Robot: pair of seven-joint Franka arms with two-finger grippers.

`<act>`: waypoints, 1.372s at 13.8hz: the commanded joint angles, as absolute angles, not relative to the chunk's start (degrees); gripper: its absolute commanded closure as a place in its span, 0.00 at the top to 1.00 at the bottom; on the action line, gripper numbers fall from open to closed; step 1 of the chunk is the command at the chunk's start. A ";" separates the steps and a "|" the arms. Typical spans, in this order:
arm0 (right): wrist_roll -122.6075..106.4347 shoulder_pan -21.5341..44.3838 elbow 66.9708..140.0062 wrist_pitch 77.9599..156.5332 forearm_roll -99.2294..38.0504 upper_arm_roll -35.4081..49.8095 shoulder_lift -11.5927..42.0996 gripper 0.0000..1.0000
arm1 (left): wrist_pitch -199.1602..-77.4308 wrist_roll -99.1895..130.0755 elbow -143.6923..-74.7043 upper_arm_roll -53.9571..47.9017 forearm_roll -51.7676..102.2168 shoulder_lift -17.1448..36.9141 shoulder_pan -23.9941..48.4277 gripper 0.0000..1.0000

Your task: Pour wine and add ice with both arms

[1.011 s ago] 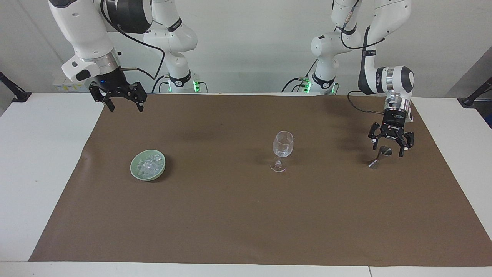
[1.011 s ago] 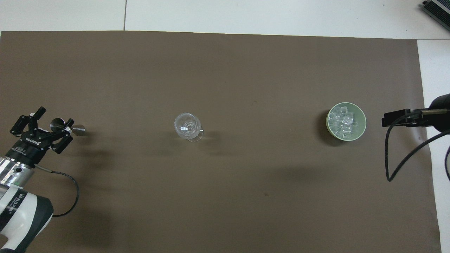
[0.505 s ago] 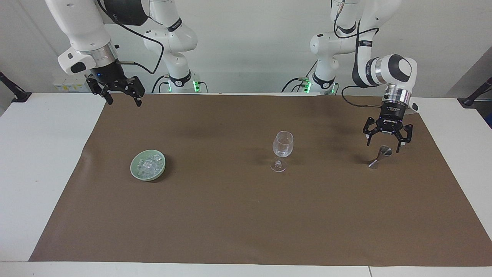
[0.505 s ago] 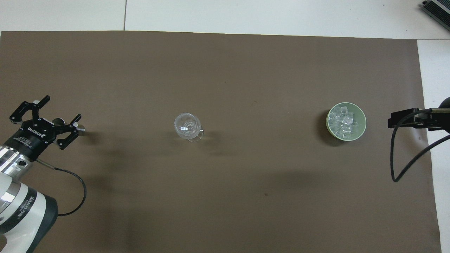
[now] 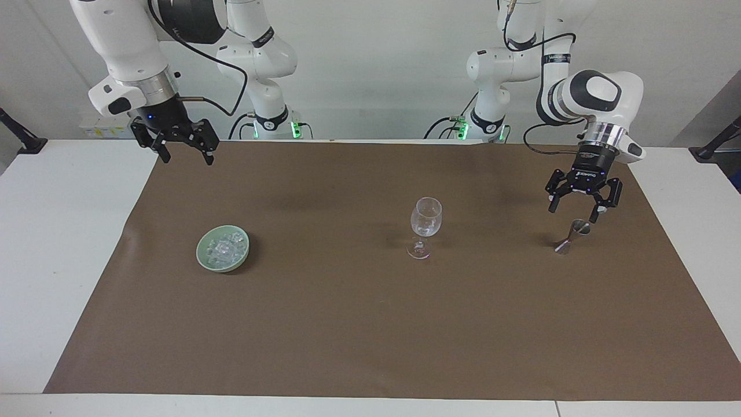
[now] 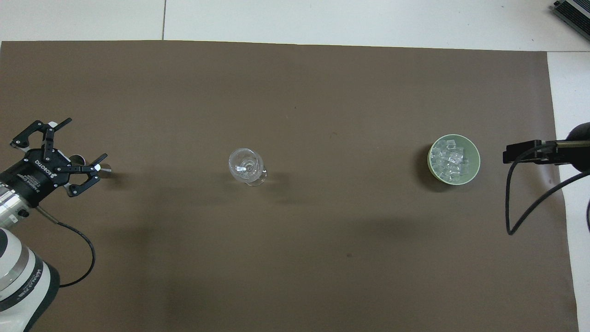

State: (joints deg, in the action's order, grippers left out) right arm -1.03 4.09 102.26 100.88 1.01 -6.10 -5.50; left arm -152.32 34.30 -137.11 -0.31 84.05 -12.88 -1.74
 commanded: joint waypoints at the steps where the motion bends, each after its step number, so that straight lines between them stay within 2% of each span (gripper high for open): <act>1: -9.36 4.04 107.93 106.08 0.53 -6.15 -6.69 1.00 | -152.93 34.98 -137.20 -0.09 76.06 -14.59 -0.88 1.00; 3: -15.53 4.04 109.50 108.70 0.53 -6.15 -5.19 1.00 | -151.97 34.98 -137.20 0.09 70.17 -14.94 -1.40 1.00; 5: -20.98 4.04 114.58 115.36 0.88 -6.24 -4.75 1.00 | -147.42 34.98 -135.98 0.35 61.40 -15.21 -2.54 1.00; 9: -28.90 3.96 117.86 124.08 1.23 -6.24 0.25 1.00 | -132.48 34.89 -127.02 -0.09 39.18 -14.15 -7.56 1.00; 13: -30.76 3.69 120.58 129.19 1.23 -6.33 2.19 1.00 | -122.56 34.19 -119.73 -0.44 20.07 -13.45 -6.50 1.00; 16: -30.23 3.52 120.59 133.93 0.53 -6.33 6.40 1.00 | -109.29 34.10 -109.19 -1.05 9.09 -9.68 -2.92 1.00; 19: -29.45 3.25 120.59 135.52 0.35 -6.42 8.43 1.00 | -101.63 32.09 -105.13 -1.05 2.39 -8.97 0.69 1.00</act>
State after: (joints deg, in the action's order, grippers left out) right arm -29.13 3.94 120.37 134.19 1.00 -6.51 7.65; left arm -106.61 33.96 -109.15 -1.71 5.84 -11.21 -1.49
